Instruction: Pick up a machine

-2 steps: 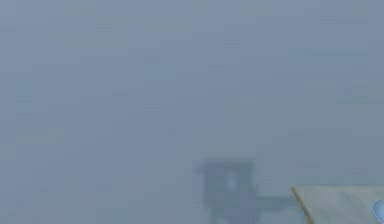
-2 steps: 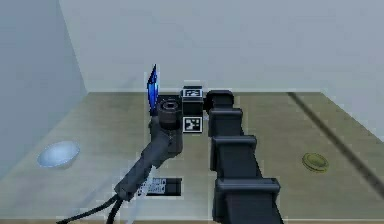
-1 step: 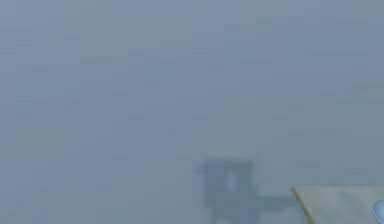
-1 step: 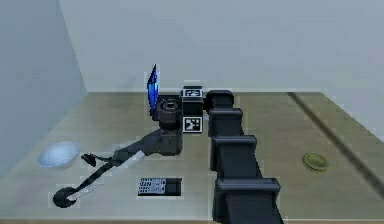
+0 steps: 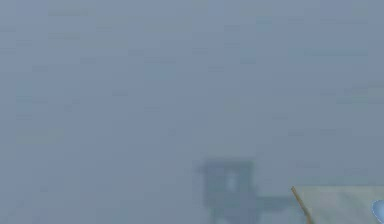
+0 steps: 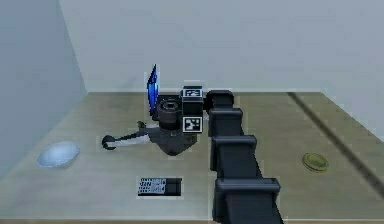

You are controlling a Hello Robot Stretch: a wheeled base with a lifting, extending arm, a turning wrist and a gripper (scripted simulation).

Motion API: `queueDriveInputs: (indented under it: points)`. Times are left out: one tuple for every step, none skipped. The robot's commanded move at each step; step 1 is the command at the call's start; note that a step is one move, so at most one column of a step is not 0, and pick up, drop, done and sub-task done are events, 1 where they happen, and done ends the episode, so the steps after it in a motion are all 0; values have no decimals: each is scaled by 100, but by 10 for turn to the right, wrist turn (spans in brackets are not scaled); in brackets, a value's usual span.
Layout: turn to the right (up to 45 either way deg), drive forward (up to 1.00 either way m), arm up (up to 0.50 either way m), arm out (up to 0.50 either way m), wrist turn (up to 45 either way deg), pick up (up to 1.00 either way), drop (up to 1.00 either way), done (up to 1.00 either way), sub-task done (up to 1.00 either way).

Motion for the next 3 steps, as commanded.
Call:
queueDriveInputs:
  points:
    - [0,0,0,0,360,0,0,0,0]
    - [0,0,-30,0,0,0,0,0,0]
    - [0,0,0,0,0,100,0,0,0]
